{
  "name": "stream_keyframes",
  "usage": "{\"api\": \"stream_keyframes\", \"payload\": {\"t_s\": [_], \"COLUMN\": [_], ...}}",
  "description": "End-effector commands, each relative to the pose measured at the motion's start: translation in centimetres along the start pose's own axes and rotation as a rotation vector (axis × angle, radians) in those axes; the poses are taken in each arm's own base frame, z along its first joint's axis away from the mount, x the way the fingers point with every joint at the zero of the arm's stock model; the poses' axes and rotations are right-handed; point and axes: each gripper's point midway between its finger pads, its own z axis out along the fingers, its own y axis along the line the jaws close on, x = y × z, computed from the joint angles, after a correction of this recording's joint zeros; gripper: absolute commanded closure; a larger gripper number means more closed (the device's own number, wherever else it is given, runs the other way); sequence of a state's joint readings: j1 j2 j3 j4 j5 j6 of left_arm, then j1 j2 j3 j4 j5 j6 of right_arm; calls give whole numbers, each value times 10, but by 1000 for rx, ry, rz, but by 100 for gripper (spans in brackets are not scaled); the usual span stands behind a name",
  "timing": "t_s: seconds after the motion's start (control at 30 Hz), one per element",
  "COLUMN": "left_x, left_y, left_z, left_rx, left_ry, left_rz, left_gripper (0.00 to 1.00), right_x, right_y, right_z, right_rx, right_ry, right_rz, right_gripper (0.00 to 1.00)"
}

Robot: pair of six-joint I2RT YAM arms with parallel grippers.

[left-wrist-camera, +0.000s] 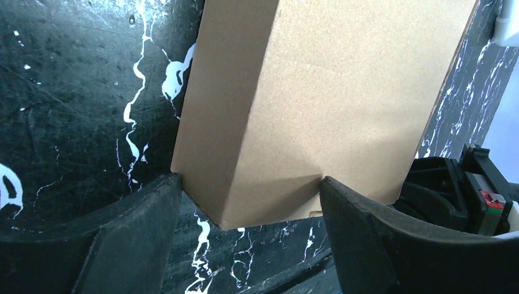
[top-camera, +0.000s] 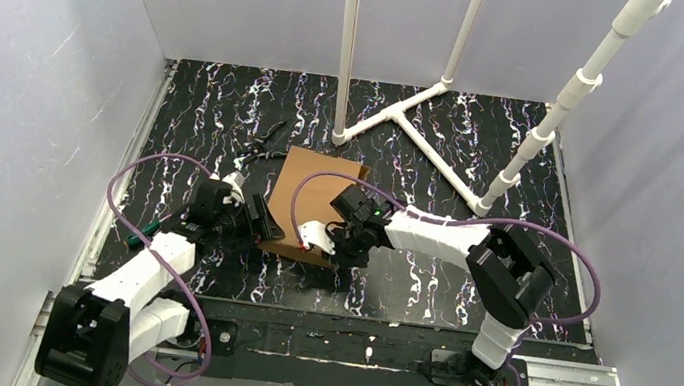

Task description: Fold the paper box

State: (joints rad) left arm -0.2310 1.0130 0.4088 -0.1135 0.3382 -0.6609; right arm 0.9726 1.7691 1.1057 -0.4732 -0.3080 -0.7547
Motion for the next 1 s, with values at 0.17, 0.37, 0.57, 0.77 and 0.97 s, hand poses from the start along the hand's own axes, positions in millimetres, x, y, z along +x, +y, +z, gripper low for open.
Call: {"api": "stream_keyframes", "payload": {"t_s": [0.17, 0.37, 0.57, 0.77, 0.97], "left_x": [-33, -88, -141, -160, -142], "left_y": [-23, -51, -50, -51, -45], "left_z": [-46, -52, -18, 32, 60], "left_rx": [-18, 51, 58, 125, 158], "left_ry": [-165, -206, -154, -37, 65], "left_rz": [59, 81, 69, 49, 11], "left_gripper": [4, 2, 2, 2, 9], "right_x": [10, 36, 47, 55, 50], "right_y": [-31, -127, -217, -249, -243], "right_z": [-46, -97, -89, -69, -54], "right_rx": [76, 360, 565, 638, 646], "right_ry": [-149, -253, -207, -137, -130], "right_rz": [130, 394, 670, 803, 802], "right_gripper": [99, 99, 99, 99, 99]}}
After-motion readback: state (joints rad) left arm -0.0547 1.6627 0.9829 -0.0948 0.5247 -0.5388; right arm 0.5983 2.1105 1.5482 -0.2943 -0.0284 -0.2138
